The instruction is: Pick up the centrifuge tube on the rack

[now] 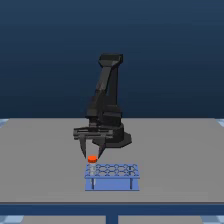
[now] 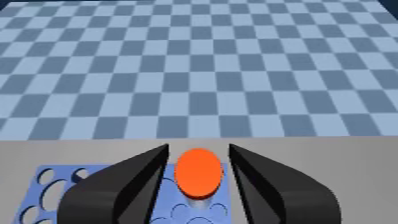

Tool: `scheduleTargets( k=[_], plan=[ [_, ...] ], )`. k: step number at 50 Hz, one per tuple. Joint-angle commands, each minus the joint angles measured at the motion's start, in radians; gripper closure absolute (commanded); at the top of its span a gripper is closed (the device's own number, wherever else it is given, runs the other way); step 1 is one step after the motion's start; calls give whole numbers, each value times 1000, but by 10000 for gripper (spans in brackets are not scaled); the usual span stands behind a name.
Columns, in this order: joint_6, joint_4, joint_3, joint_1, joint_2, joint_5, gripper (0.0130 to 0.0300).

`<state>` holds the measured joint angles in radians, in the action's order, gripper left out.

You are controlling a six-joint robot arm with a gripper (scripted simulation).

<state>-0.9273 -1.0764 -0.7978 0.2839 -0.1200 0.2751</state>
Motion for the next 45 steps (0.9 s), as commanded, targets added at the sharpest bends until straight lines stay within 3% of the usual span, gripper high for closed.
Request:
scheduleTargets(
  k=[1,23,43,44,45],
  plan=[
    [72,57,-7,0,11,14,130],
    [231,209,-27,0,50,48,130],
    [251,228,-30,0,55,54,130],
    [251,228,-30,0,55,54,300],
    [251,228,-30,0,55,54,300]
  ],
)
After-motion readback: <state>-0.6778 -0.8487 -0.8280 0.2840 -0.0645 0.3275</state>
